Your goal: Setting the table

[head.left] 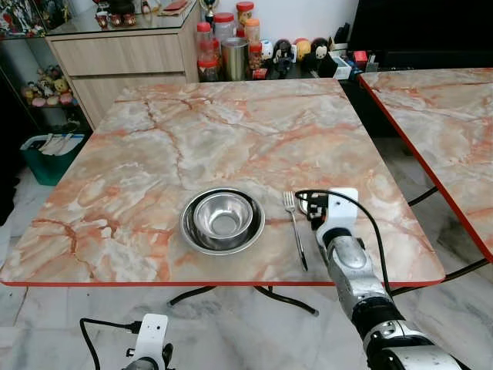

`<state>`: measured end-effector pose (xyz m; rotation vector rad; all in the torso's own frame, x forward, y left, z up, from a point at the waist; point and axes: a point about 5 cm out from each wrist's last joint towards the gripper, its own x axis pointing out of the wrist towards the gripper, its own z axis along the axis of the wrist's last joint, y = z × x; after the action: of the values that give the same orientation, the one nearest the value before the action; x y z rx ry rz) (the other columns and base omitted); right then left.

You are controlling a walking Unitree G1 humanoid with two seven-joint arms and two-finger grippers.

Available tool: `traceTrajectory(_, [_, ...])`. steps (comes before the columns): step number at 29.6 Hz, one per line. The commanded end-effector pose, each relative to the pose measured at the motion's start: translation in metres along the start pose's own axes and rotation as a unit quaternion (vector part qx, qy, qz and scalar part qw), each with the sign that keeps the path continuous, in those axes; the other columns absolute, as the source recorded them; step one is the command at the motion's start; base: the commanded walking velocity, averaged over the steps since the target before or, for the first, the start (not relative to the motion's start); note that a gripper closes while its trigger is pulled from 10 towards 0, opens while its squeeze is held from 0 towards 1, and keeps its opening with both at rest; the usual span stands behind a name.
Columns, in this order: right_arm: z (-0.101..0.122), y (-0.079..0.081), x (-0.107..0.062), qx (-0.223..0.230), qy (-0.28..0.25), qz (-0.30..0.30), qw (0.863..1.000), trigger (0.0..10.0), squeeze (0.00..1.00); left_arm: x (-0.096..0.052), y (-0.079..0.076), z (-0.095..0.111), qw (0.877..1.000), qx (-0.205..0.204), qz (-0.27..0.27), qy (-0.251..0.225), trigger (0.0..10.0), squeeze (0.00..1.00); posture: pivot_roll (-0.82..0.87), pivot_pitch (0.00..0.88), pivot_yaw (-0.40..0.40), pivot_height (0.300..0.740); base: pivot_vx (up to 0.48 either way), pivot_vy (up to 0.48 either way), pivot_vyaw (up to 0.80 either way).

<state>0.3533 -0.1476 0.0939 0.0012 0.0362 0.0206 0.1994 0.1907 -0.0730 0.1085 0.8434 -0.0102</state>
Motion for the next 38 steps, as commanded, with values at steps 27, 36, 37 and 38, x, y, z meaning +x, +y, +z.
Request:
traceTrajectory(27, [0.037,0.026,-0.003,0.005,-0.118,0.054,0.991,10.0,0.0,-0.001,0.0,-0.004,1.0,0.02,0.012,0.005,10.0,0.0,-0.04,0.0,-0.001,0.736,0.0,-0.163,0.0])
traceTrajectory(36, [0.028,0.033,-0.024,0.003,-0.121,0.087,0.989,10.0,0.0,-0.001,-0.001,-0.005,1.0,0.015,0.013,0.006,10.0,0.0,-0.06,0.0,-0.005,0.736,0.0,-0.302,0.0])
traceTrajectory(37, [0.025,0.034,-0.027,0.002,-0.118,0.09,0.989,10.0,0.0,-0.001,-0.001,-0.005,1.0,0.015,0.014,0.006,10.0,0.0,-0.06,0.0,-0.005,0.736,0.0,-0.304,0.0])
traceTrajectory(38, [0.025,0.034,-0.027,0.002,-0.118,0.09,0.989,10.0,0.0,-0.001,-0.001,-0.005,1.0,0.015,0.014,0.006,10.0,0.0,-0.06,0.0,-0.005,0.736,0.0,-0.304,0.0])
